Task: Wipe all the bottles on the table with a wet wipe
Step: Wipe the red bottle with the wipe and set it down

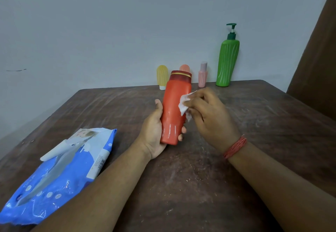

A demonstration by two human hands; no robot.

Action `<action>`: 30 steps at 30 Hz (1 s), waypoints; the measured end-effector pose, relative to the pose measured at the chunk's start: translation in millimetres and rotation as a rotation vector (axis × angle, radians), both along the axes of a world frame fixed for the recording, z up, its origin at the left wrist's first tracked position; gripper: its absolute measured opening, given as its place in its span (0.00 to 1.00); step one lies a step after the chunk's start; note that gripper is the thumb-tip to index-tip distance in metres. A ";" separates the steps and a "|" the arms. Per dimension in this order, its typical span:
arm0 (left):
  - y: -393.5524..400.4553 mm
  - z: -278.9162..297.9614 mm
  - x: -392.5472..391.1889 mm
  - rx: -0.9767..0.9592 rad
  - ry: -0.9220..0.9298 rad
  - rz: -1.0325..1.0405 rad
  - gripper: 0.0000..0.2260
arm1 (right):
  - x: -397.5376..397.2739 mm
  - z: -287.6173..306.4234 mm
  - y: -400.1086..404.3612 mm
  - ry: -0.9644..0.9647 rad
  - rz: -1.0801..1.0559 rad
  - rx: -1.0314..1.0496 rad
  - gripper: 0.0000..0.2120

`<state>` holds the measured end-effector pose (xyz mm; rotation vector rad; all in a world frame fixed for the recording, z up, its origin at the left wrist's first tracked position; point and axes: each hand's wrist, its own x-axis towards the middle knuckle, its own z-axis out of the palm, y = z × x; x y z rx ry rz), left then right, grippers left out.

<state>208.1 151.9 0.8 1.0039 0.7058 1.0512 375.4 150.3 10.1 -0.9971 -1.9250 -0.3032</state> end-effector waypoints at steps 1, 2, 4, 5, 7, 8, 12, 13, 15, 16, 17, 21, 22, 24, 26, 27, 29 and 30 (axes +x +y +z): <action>-0.7 0.3 0.7 -0.006 0.017 -0.012 0.32 | 1.5 1.9 1.5 0.072 0.001 0.003 0.09; -1.4 0.3 1.8 -0.009 0.039 -0.023 0.32 | 3.7 4.9 3.8 0.173 -0.009 0.014 0.09; -2.6 -0.4 4.2 -0.009 0.072 -0.031 0.33 | 6.8 9.4 5.9 0.339 -0.036 0.007 0.08; -2.6 -0.8 4.4 -0.010 0.067 -0.028 0.33 | 5.3 8.0 3.6 0.361 -0.038 -0.017 0.08; 0.0 -0.7 2.3 -0.006 0.019 0.006 0.31 | -1.8 -1.5 -2.6 0.304 0.002 -0.088 0.07; 1.8 -0.6 0.4 -0.003 -0.002 0.031 0.31 | -5.9 -5.9 -3.9 0.265 0.033 -0.129 0.07; 2.1 -1.5 -0.9 0.002 0.045 0.027 0.31 | -2.3 1.4 7.7 0.396 0.005 -0.142 0.06; 0.9 -2.1 0.8 0.008 0.076 0.005 0.31 | 2.0 5.0 10.3 0.497 0.008 -0.147 0.06; -0.7 -3.0 3.4 0.025 0.118 -0.026 0.30 | 7.6 7.0 9.2 0.684 0.088 -0.239 0.07; -0.4 -3.3 3.7 0.035 0.119 -0.026 0.30 | 7.9 5.7 6.5 0.733 0.148 -0.301 0.08; 0.5 -3.5 3.1 0.048 0.108 -0.011 0.31 | 6.6 2.7 4.2 0.741 0.202 -0.368 0.09; 4.4 -4.0 -2.0 0.071 0.062 0.072 0.30 | -1.9 -7.7 4.3 0.622 0.235 -0.539 0.07; 4.4 -4.5 -1.9 0.070 0.069 0.073 0.30 | -2.3 -7.1 6.6 0.643 0.227 -0.522 0.06; 4.1 -5.3 -0.4 0.068 0.093 0.062 0.31 | -2.4 -3.7 8.6 0.701 0.192 -0.443 0.05; 5.0 -6.3 0.7 0.056 0.077 0.082 0.30 | -1.7 -3.3 5.8 0.611 0.157 -0.352 0.06; 5.4 -6.0 0.8 0.045 0.048 0.106 0.30 | -1.7 -3.8 3.1 0.493 0.146 -0.322 0.06; 7.7 -5.3 -0.4 0.003 -0.018 0.163 0.30 | -4.5 -5.8 -2.2 0.220 0.151 -0.309 0.02; 9.1 -5.6 -1.0 -0.021 -0.040 0.191 0.30 | -5.7 -6.3 -3.3 0.129 0.168 -0.314 0.04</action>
